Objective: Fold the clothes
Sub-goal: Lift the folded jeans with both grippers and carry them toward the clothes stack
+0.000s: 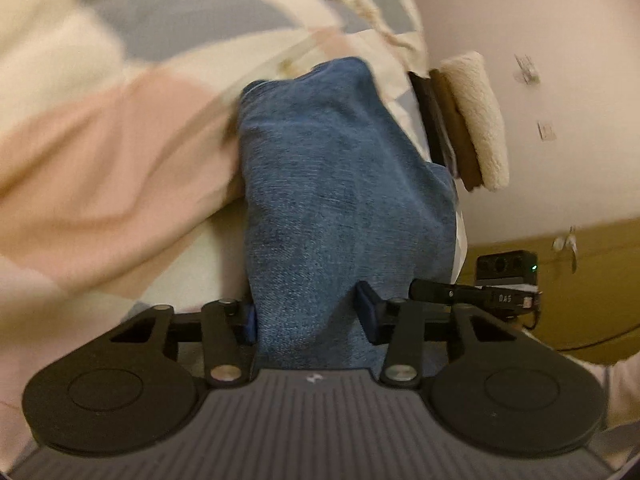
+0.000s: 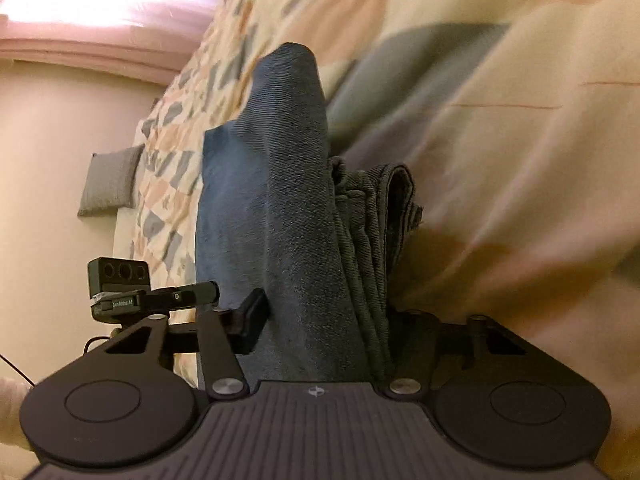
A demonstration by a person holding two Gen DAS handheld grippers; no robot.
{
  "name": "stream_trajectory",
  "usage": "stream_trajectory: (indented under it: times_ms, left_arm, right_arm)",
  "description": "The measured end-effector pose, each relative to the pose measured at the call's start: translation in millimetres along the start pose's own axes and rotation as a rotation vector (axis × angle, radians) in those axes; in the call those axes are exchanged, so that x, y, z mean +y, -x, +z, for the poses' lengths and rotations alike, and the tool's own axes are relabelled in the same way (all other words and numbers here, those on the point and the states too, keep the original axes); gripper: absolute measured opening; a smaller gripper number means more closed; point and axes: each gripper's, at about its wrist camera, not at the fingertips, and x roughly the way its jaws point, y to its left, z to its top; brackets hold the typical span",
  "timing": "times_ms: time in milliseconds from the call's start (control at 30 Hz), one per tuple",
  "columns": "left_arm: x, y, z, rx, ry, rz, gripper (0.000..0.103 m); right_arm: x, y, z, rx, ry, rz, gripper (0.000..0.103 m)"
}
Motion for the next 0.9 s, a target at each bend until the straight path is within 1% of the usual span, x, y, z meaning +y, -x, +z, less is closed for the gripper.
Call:
stream_trajectory:
  times_ms: [67, 100, 133, 167, 233, 267, 367, 400, 467, 500, 600, 700, 800, 900]
  left_arm:
    - [-10.3, 7.2, 6.0, -0.002, -0.056, 0.013, 0.040]
    - [-9.7, 5.2, 9.2, 0.012, -0.070, 0.028, 0.041]
    - [-8.3, 2.3, 12.3, 0.027, -0.081, 0.042, 0.041]
    - [-2.0, -5.8, 15.9, 0.050, -0.064, 0.052, 0.041]
    - [8.4, -15.9, 24.1, 0.078, -0.027, 0.061, 0.041]
    - [7.0, -16.1, 28.3, 0.086, -0.029, 0.069, 0.041]
    - [-20.5, -11.9, 39.5, 0.106, -0.100, 0.124, 0.038]
    - [-32.1, -9.5, 44.7, 0.105, -0.125, 0.135, 0.037]
    - [-65.2, -6.1, 63.3, 0.097, -0.212, 0.149, 0.037]
    - [-81.1, -5.3, 73.5, 0.092, -0.255, 0.149, 0.037]
    - [-139.0, -14.7, 117.2, 0.091, -0.391, 0.110, 0.037]
    - [-205.1, -46.4, 168.9, 0.128, -0.559, 0.050, 0.037]
    - [-281.5, -93.5, 227.3, 0.165, -0.718, -0.059, 0.038]
    - [-353.8, -149.3, 279.6, 0.218, -0.843, -0.141, 0.038]
  right_arm:
    - [3.8, 2.9, -7.0, -0.027, -0.018, 0.010, 0.053]
    - [0.3, -1.4, -9.7, -0.038, -0.040, 0.000, 0.057]
    - [-5.6, -7.9, -11.7, -0.046, -0.066, -0.019, 0.059]
    - [-12.6, -12.9, -13.0, -0.061, -0.091, -0.023, 0.059]
    - [-21.8, -16.0, -13.6, -0.099, -0.126, -0.008, 0.056]
    - [-19.8, -13.8, -13.1, -0.105, -0.124, -0.005, 0.053]
    - [-12.5, -1.4, -15.8, -0.131, -0.127, 0.019, 0.045]
    - [-11.2, 5.2, -17.4, -0.152, -0.142, 0.037, 0.045]
    - [-8.6, 25.8, -19.0, -0.229, -0.186, 0.083, 0.044]
    - [-4.5, 41.2, -15.6, -0.281, -0.197, 0.090, 0.044]
    - [7.6, 87.3, -5.4, -0.436, -0.229, 0.113, 0.044]
    - [19.9, 134.9, 6.4, -0.596, -0.257, 0.128, 0.044]
    - [28.2, 191.7, 32.3, -0.781, -0.268, 0.095, 0.044]
    - [31.1, 242.7, 60.3, -0.955, -0.287, 0.056, 0.044]
